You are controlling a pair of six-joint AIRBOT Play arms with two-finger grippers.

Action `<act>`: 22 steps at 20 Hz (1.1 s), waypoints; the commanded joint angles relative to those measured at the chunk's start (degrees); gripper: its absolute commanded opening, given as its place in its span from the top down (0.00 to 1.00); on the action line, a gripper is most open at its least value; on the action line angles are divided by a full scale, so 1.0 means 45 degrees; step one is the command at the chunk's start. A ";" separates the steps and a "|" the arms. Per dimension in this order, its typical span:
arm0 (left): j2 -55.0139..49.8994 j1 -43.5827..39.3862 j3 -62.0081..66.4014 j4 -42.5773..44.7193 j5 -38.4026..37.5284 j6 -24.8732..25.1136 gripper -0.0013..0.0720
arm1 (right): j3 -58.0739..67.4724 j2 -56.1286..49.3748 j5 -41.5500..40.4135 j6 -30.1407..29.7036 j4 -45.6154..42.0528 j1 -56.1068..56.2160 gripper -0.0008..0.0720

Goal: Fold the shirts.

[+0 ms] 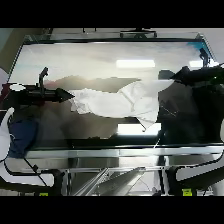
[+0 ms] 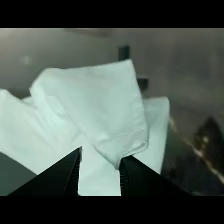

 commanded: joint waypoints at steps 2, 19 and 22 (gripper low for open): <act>-0.0840 -0.0024 -0.0078 0.0029 -0.0311 0.0214 0.96 | -0.1739 0.1039 0.1195 0.0636 -0.2492 -0.1370 0.40; -0.0850 -0.0024 -0.0078 0.0010 -0.1525 0.0466 0.96 | -1.3299 0.4245 -0.4716 -0.0554 0.0636 0.1627 0.28; -0.0850 -0.0024 -0.0078 0.0010 -0.1540 0.0466 0.96 | -1.3746 0.4245 -0.5989 -0.1219 0.2307 0.3104 0.28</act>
